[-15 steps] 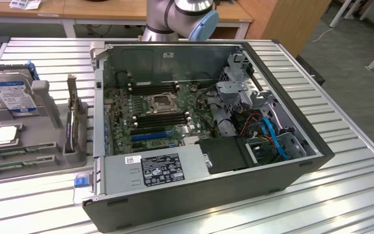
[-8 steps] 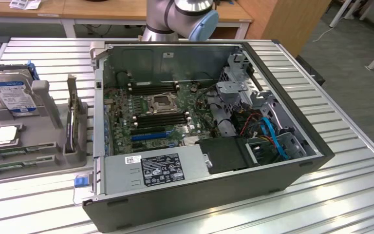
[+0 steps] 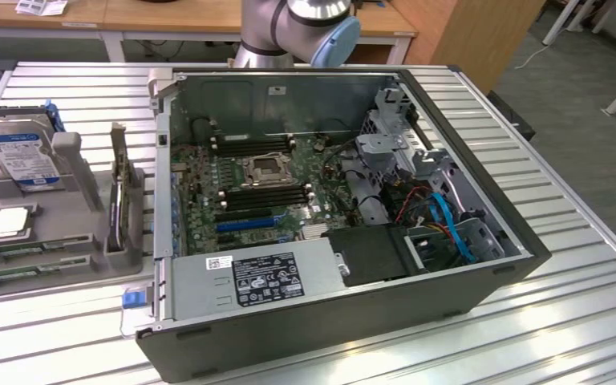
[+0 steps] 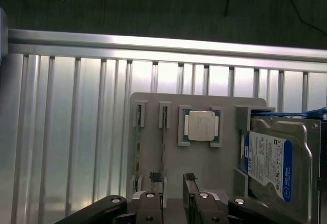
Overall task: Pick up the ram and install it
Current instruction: 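Pick up the ram and move it above insertion slot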
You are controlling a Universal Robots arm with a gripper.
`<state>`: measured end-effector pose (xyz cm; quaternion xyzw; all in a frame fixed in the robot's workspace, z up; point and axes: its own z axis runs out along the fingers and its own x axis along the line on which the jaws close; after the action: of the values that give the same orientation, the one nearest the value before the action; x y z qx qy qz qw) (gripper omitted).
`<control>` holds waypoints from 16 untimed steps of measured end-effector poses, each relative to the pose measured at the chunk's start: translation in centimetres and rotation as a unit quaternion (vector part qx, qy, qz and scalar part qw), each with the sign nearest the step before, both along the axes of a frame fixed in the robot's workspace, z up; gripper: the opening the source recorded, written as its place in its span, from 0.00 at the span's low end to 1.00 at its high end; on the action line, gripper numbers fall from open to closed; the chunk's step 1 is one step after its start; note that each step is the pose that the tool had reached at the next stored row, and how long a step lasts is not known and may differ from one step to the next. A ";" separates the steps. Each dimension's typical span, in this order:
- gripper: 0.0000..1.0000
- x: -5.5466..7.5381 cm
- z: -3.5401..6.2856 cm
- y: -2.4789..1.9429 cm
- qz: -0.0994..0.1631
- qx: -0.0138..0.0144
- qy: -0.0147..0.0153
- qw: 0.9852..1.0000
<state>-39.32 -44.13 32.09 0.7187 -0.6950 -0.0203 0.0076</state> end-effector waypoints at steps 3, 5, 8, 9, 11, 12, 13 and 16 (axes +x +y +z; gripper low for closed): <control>0.30 0.0 -0.25 0.00 0.000 0.000 0.000 1.000; 0.30 0.0 -0.42 0.00 0.000 0.000 0.000 1.000; 0.30 0.0 -0.65 0.00 0.000 0.000 0.000 1.000; 0.30 0.0 -0.73 0.00 0.000 0.000 0.000 1.000; 0.30 0.0 -0.88 0.00 0.000 0.000 0.000 1.000; 0.30 0.0 -0.95 0.00 0.000 0.000 0.000 1.000; 0.30 0.0 -1.03 0.00 0.000 0.000 0.000 1.000; 0.30 0.0 -1.27 0.00 0.000 0.000 0.000 1.000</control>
<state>-39.32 -44.12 30.82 0.7187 -0.6950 -0.0202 0.0076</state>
